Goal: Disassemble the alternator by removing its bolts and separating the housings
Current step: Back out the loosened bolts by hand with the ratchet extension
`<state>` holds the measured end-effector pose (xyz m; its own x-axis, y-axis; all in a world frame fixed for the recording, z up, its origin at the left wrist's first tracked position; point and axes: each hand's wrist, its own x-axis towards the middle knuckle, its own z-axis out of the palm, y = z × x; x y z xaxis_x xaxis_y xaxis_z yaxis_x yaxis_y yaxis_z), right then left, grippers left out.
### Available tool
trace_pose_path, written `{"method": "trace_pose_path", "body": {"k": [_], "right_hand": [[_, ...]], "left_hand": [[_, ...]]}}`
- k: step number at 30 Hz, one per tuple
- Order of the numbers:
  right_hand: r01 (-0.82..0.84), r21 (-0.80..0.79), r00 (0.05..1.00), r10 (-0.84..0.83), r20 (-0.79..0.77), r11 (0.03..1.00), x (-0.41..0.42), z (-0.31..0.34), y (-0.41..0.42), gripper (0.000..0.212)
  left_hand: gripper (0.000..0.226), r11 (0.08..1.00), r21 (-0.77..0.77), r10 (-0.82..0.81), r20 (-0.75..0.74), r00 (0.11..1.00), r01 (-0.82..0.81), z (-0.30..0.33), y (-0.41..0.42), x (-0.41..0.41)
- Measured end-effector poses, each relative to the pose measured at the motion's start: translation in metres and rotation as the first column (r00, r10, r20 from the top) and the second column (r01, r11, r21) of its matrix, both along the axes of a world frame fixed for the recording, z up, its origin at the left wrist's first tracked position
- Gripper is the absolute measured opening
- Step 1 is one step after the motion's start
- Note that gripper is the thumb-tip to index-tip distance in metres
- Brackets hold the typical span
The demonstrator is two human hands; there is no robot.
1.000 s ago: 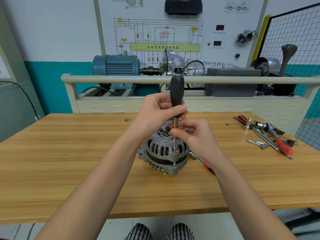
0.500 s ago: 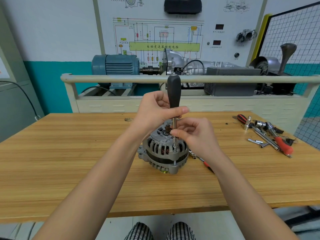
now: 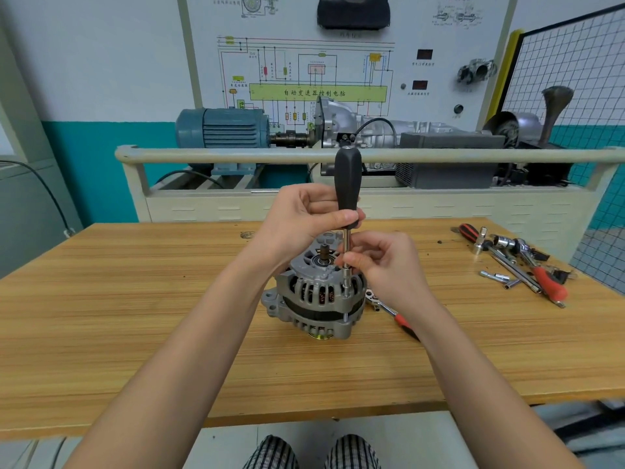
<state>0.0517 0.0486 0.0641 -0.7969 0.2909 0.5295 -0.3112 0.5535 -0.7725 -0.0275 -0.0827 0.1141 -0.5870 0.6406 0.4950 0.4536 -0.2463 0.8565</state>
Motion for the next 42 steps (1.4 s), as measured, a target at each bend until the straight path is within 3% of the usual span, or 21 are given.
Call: {"method": "trace_pose_path", "body": {"k": [5,10,13,17,21,24,27,30,34,37,39,42], "right_hand": [[-0.040,-0.001,0.999,0.040,0.019,0.999,-0.001,-0.001,0.000,0.038],[-0.108,0.033,0.993,0.106,0.052,0.994,-0.005,0.002,-0.002,0.035],[-0.155,0.042,0.986,0.152,0.069,0.987,-0.008,0.002,-0.006,0.034],[-0.241,0.058,0.969,0.237,0.069,0.969,-0.009,0.001,-0.009,0.030],[-0.296,0.091,0.954,0.290,0.076,0.951,-0.009,0.001,-0.013,0.025],[-0.347,0.072,0.934,0.338,0.116,0.935,-0.010,0.004,-0.015,0.029],[-0.395,0.010,0.911,0.391,0.130,0.919,-0.009,0.005,-0.014,0.027],[-0.337,-0.022,0.935,0.338,0.110,0.941,-0.006,0.005,-0.007,0.022],[-0.202,0.172,0.968,0.170,0.184,0.964,-0.003,-0.001,0.006,0.024],[-0.168,0.263,0.963,0.100,0.252,0.950,-0.004,-0.009,0.005,0.029],[-0.152,0.324,0.968,0.074,0.240,0.934,-0.008,-0.014,0.002,0.023],[-0.120,0.363,0.979,0.050,0.196,0.924,-0.013,-0.017,-0.001,0.017]], "left_hand": [[0.023,0.998,0.000,0.058,-0.001,0.998,-0.058,0.002,-0.002,0.002],[0.025,0.965,-0.010,0.261,-0.023,0.965,-0.262,0.005,-0.006,0.004],[0.031,0.894,-0.021,0.442,-0.125,0.888,-0.447,0.004,-0.009,0.005],[0.037,0.760,0.061,0.629,-0.317,0.709,-0.647,-0.002,-0.004,0.013],[0.039,0.737,0.068,0.645,-0.372,0.668,-0.673,-0.004,-0.002,0.011],[0.034,0.763,0.013,0.595,-0.405,0.694,-0.646,-0.002,-0.002,0.007],[0.034,0.772,0.046,0.600,-0.384,0.702,-0.634,-0.004,-0.001,0.003],[0.034,0.740,0.102,0.651,-0.358,0.670,-0.664,-0.005,0.000,0.000],[0.033,0.736,0.147,0.670,-0.303,0.678,-0.661,-0.007,0.001,0.004],[0.033,0.724,0.245,0.684,-0.126,0.719,-0.645,-0.001,-0.006,0.004],[0.032,0.700,0.280,0.691,-0.030,0.723,-0.657,0.008,-0.013,-0.001],[0.029,0.684,0.256,0.709,-0.017,0.705,-0.683,0.012,-0.022,-0.008]]}}
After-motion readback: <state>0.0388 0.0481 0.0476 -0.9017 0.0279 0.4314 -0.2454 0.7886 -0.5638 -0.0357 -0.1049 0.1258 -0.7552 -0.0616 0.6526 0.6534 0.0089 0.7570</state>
